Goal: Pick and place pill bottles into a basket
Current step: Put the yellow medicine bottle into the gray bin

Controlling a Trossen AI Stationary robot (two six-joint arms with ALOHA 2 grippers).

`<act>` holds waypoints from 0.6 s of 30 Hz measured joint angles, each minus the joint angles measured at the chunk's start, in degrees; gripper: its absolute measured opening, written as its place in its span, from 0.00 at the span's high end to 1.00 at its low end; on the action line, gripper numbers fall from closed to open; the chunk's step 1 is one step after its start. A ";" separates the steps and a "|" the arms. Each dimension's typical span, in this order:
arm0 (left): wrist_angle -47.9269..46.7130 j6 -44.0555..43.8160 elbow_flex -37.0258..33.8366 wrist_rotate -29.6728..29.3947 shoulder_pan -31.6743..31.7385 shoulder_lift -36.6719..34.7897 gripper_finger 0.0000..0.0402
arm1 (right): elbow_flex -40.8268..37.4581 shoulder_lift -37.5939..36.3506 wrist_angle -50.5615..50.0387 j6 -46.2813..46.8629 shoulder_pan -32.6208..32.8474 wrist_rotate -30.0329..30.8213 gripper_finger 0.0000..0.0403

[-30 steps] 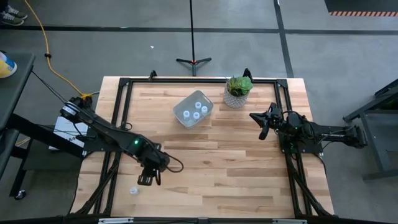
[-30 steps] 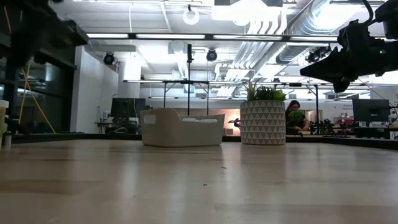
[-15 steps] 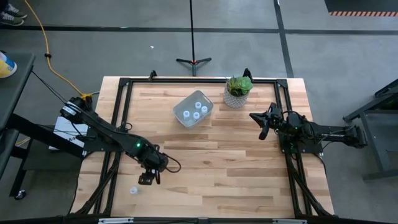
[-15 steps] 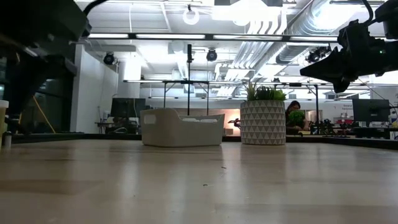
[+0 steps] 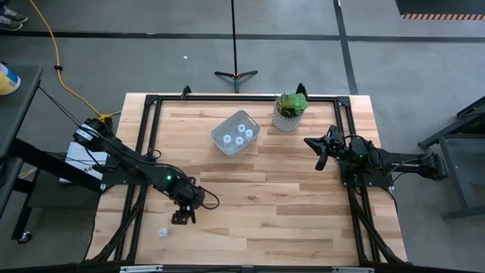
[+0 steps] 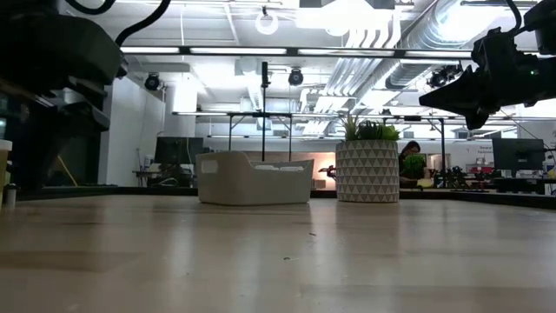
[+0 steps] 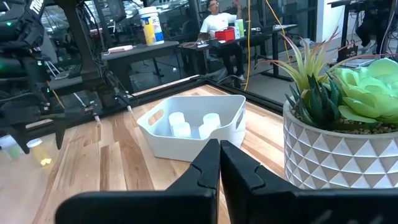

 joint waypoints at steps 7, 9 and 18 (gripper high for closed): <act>2.70 0.36 -1.39 0.12 0.00 0.00 0.29 | 0.00 0.00 -0.01 -0.01 0.00 0.00 0.99; 2.66 0.36 -1.42 0.15 -0.02 0.00 0.31 | 0.00 0.00 -0.01 -0.02 0.00 0.02 0.99; 2.81 0.36 -1.42 -0.54 0.00 0.00 0.46 | 0.00 0.01 -0.01 -0.11 0.02 0.04 0.99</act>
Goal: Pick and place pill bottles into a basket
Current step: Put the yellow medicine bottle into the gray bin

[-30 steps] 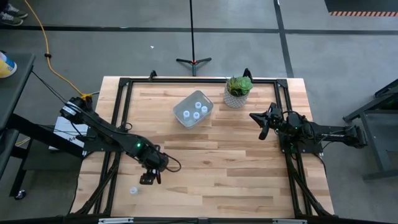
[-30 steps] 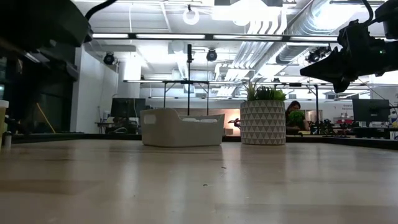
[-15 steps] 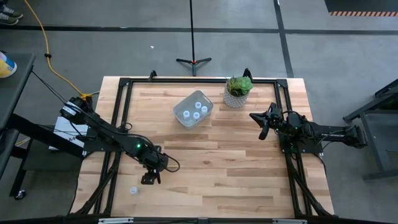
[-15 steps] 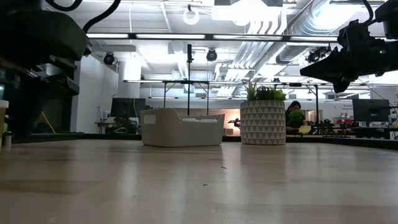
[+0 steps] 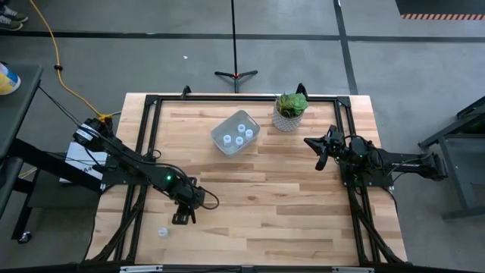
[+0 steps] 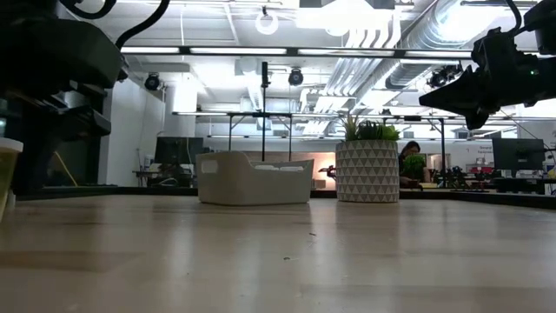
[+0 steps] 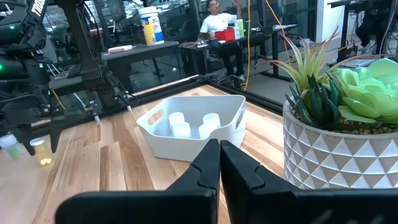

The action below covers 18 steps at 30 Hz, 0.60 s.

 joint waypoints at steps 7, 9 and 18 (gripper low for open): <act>-0.03 -1.04 0.00 -0.01 0.03 0.00 0.60 | 0.00 0.00 0.00 0.00 0.00 0.00 0.99; -0.44 -1.05 0.38 -0.03 0.04 0.00 0.64 | 0.00 0.01 0.02 0.00 -0.01 0.02 1.00; -5.42 4.23 7.16 -8.25 1.89 0.00 0.61 | 0.00 0.02 0.02 -0.11 0.00 0.11 1.00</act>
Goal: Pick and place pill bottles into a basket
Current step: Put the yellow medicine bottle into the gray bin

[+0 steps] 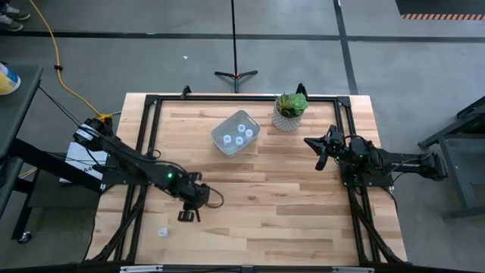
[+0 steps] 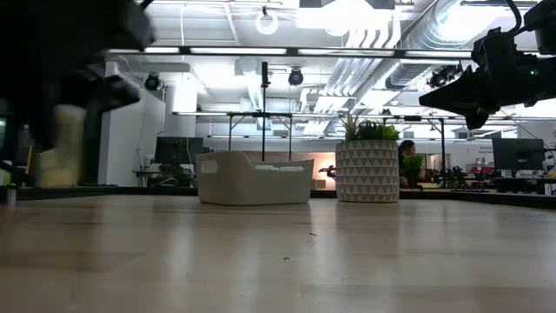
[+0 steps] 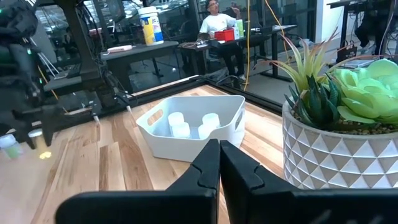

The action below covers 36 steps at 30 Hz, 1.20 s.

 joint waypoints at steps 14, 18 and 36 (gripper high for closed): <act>-8.81 26.13 16.04 -6.50 24.40 0.00 0.65 | 0.00 -0.02 0.00 -0.42 -0.01 -0.07 1.00; -3.05 28.61 16.51 -6.20 31.66 0.00 0.59 | 0.00 0.00 0.00 -0.44 0.00 -0.09 1.00; -2.71 33.36 16.46 -0.22 50.04 6.77 0.59 | 0.00 -0.02 0.00 -1.44 -0.01 0.10 1.00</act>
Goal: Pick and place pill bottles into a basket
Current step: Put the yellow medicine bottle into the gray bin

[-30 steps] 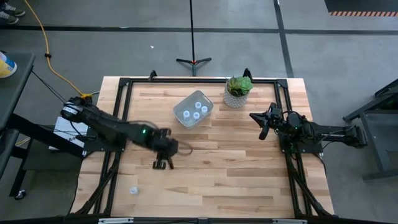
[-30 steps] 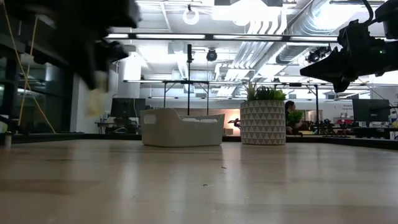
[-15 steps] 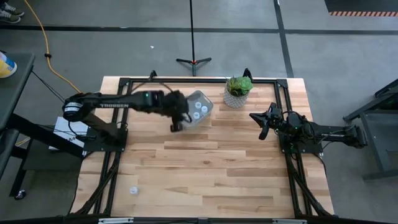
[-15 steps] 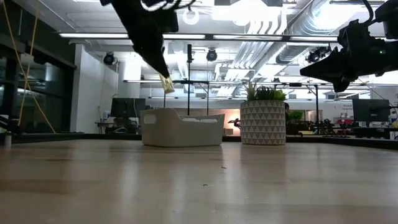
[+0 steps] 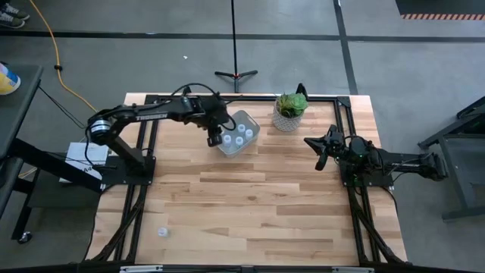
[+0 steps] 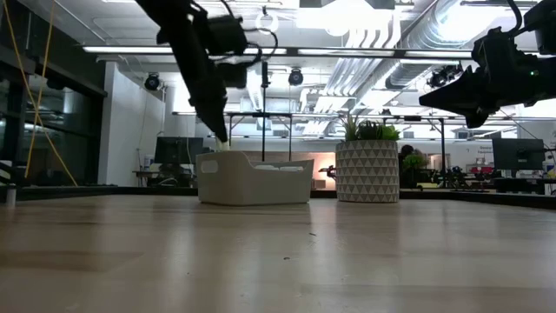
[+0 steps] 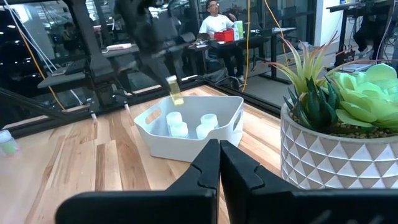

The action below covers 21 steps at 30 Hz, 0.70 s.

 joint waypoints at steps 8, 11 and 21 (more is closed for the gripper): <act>-1.15 1.54 0.00 -0.13 -0.18 3.72 0.64 | 0.00 0.00 0.00 0.45 0.00 -0.01 1.00; -2.61 1.69 0.00 -0.34 -0.11 4.79 0.65 | 0.00 0.00 0.02 0.59 0.01 0.01 1.00; -3.69 2.95 0.13 1.47 -0.18 8.64 0.59 | 0.00 0.00 0.02 0.59 -0.02 0.21 1.00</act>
